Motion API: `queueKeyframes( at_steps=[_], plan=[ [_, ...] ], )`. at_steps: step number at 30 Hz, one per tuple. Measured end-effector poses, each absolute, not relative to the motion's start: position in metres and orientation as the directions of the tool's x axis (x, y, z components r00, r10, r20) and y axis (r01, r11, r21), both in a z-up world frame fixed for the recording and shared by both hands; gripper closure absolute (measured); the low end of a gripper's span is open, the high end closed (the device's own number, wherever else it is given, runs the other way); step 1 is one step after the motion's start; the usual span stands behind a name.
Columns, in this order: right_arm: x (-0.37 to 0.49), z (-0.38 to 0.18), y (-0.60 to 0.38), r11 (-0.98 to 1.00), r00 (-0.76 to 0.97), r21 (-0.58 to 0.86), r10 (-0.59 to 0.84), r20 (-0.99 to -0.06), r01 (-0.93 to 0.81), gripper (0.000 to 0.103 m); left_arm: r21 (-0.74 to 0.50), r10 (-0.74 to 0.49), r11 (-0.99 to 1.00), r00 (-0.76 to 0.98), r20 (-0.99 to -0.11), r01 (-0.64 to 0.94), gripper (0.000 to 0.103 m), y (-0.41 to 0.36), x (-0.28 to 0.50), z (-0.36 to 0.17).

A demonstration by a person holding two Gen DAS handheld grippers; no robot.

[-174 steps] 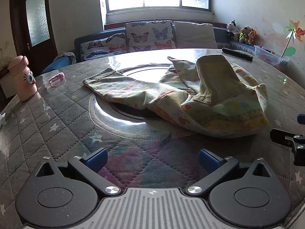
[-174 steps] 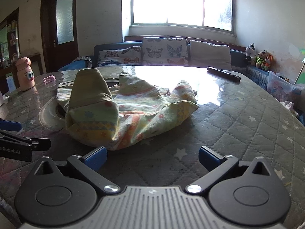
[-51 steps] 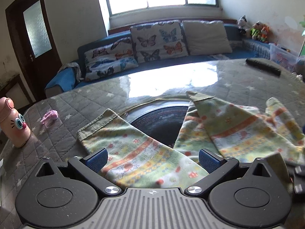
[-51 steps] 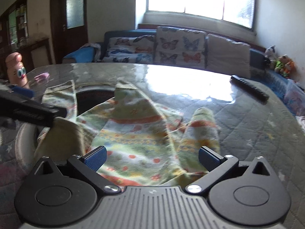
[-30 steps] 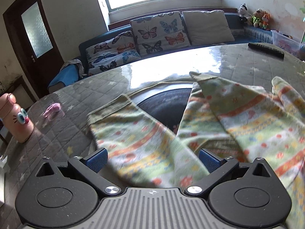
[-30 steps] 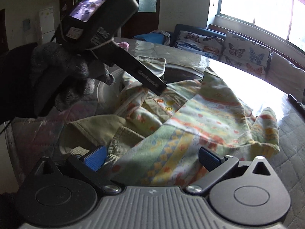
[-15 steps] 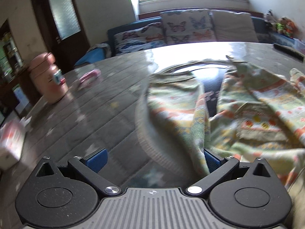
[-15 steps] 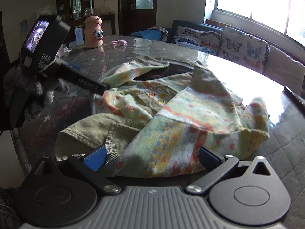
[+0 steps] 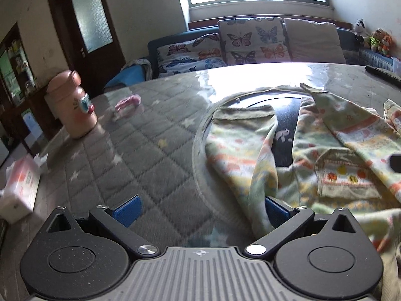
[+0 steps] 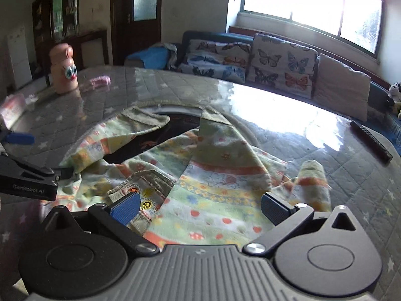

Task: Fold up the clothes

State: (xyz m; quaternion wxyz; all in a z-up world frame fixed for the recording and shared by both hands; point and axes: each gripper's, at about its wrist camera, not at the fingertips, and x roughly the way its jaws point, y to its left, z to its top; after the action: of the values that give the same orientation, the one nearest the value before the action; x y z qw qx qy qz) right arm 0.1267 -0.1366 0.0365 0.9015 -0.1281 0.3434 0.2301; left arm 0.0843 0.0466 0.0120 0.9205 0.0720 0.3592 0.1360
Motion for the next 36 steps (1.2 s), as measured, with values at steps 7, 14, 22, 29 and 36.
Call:
queueKeyframes(
  at_steps=[7,14,22,29,36],
  plan=[
    [0.133,0.012,-0.111,0.851,0.692,-0.265,0.15,-0.707,-0.454,0.0,0.29,0.328,0.94,0.706,-0.628,-0.178,0.0,0.044,0.101,0.005],
    [0.116,0.016,-0.139,0.831,0.812,-0.478,-0.058,-0.581,-0.283,0.0,0.28,0.334,0.94,0.704,-0.627,-0.197,0.0,0.048,0.094,0.002],
    [0.092,0.02,-0.202,0.878,0.839,-0.476,-0.227,-0.494,-0.043,0.0,0.281,0.348,0.935,0.701,-0.623,-0.215,0.0,0.048,0.088,0.002],
    [0.084,0.023,-0.193,0.881,0.86,-0.466,-0.172,-0.48,-0.084,0.0,0.277,0.349,0.935,0.699,-0.624,-0.22,0.0,0.048,0.088,0.001],
    [0.116,0.01,-0.151,0.847,0.832,-0.485,-0.099,-0.546,-0.217,0.0,0.275,0.346,0.937,0.7,-0.625,-0.218,0.0,0.048,0.088,0.0]
  ],
)
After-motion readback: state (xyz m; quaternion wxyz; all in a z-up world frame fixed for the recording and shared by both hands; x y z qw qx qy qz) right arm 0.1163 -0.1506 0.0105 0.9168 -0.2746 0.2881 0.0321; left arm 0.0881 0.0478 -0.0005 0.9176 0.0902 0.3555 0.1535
